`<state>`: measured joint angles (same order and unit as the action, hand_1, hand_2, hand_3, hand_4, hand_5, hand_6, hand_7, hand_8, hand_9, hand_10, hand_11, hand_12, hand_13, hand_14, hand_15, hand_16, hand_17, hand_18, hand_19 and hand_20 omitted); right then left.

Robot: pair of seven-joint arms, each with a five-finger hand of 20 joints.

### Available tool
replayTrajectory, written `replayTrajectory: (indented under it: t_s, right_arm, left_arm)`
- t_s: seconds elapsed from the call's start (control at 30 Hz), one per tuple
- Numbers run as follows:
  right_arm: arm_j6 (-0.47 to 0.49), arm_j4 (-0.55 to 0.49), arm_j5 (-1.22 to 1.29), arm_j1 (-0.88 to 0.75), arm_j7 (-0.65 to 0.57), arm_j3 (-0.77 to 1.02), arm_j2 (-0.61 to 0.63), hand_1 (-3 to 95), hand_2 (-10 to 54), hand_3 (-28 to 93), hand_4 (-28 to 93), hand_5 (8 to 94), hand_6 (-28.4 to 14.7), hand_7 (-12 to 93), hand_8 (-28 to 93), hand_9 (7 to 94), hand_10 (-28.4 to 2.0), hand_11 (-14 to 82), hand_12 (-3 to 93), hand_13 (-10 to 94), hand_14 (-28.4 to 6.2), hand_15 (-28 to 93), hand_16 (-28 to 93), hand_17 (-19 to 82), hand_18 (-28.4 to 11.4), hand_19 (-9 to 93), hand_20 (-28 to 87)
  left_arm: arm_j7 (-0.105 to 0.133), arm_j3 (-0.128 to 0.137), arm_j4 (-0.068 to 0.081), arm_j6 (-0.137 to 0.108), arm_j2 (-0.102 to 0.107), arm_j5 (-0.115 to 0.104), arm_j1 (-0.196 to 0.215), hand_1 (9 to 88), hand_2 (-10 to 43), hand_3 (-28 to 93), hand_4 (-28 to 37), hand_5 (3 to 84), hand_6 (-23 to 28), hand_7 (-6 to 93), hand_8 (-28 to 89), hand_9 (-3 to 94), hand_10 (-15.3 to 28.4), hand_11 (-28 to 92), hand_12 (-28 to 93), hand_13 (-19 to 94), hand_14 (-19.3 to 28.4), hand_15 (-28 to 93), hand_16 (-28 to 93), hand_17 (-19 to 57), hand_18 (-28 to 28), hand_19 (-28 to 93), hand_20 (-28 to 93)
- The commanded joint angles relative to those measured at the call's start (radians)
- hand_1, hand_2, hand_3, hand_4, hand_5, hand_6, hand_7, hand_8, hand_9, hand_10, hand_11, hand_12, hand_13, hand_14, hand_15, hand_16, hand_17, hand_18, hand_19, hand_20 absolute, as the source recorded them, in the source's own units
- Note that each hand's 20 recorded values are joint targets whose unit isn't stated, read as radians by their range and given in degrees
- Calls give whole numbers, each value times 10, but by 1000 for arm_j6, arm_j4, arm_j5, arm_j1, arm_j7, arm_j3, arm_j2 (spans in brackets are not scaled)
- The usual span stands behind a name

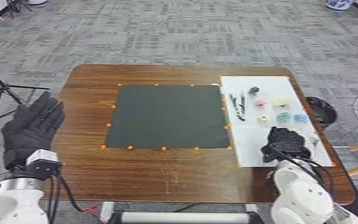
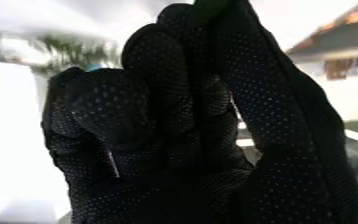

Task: Arrange flowers

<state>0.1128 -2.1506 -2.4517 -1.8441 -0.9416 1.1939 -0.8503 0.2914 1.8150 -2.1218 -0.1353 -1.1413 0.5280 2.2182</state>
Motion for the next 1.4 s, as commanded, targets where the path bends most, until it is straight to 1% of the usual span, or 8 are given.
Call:
replayTrajectory:
  t_s: [0.03, 0.13, 0.17, 0.8, 1.0, 1.1, 1.2, 1.4]
  right_arm:
    - [-90, -47, -15, 76, 18, -26, 49, 576, -95, 633, -177, 745, -1, 479, 186, 847, -80, 292, 625, 818, -56, 587, 428, 400, -245, 799, 375]
    - [-103, -30, 16, 174, 23, -98, 53, 574, -95, 634, -176, 747, -1, 476, 189, 849, -80, 292, 624, 818, -57, 586, 430, 401, -247, 799, 374]
    - [-102, -21, 25, 213, 23, -127, 52, 573, -95, 635, -175, 748, -2, 475, 189, 849, -80, 292, 624, 818, -57, 586, 430, 402, -247, 799, 373]
    - [-253, 265, 381, 830, 113, -596, -217, 573, -95, 638, -180, 764, -5, 454, 195, 855, -82, 300, 613, 823, -65, 594, 430, 406, -250, 802, 371]
    - [-252, 373, 480, 904, 125, -665, -321, 577, -95, 625, -176, 764, -8, 454, 195, 852, -84, 312, 607, 824, -66, 597, 427, 408, -251, 805, 367]
    - [-257, 395, 485, 903, 122, -693, -352, 582, -95, 614, -172, 763, -8, 455, 195, 849, -86, 320, 601, 823, -66, 599, 426, 408, -251, 806, 365]
    - [-267, 441, 488, 914, 132, -725, -386, 586, -95, 601, -166, 762, -8, 457, 194, 844, -90, 330, 593, 822, -67, 601, 425, 408, -251, 806, 363]
    - [-250, 499, 556, 933, 118, -766, -454, 600, -95, 573, -158, 761, -8, 460, 190, 839, -91, 352, 577, 821, -67, 605, 423, 407, -250, 808, 359]
  left_arm:
    - [9, 20, 1, 3, 6, -40, 26, 244, 147, 715, -283, 404, 93, 56, -73, 297, 153, 166, 83, 211, 142, 187, -33, -58, 89, 254, 61]
    - [1, 47, 15, 10, -1, -17, 40, 244, 147, 714, -283, 403, 93, 56, -73, 297, 153, 165, 83, 211, 142, 187, -34, -58, 89, 254, 61]
    - [-2, 50, 17, -16, -2, -9, 44, 244, 147, 714, -283, 403, 93, 56, -73, 296, 153, 165, 84, 211, 142, 187, -34, -58, 89, 254, 61]
    - [26, 81, 21, -34, -18, -34, 89, 241, 149, 708, -283, 398, 89, 57, -74, 293, 152, 163, 84, 209, 139, 183, -33, -59, 89, 253, 62]
    - [44, 56, 40, -24, -6, -80, 71, 218, 167, 692, -283, 398, 89, 57, -73, 294, 152, 163, 85, 211, 139, 181, -33, -59, 89, 252, 62]
    - [56, 50, 46, -32, -1, -138, 65, 282, 204, 502, -283, 399, 89, 56, -73, 297, 152, 163, 84, 213, 138, 178, -34, -59, 90, 252, 63]
    - [44, 46, 54, -50, 6, -124, 55, 366, 226, 320, -283, 401, 90, 51, -73, 299, 153, 161, 83, 215, 139, 174, -33, -58, 91, 248, 63]
    - [50, 34, 53, -56, 26, -148, 38, 298, 250, 426, -283, 401, 90, 52, -73, 300, 153, 163, 81, 215, 141, 180, -34, -61, 92, 255, 65]
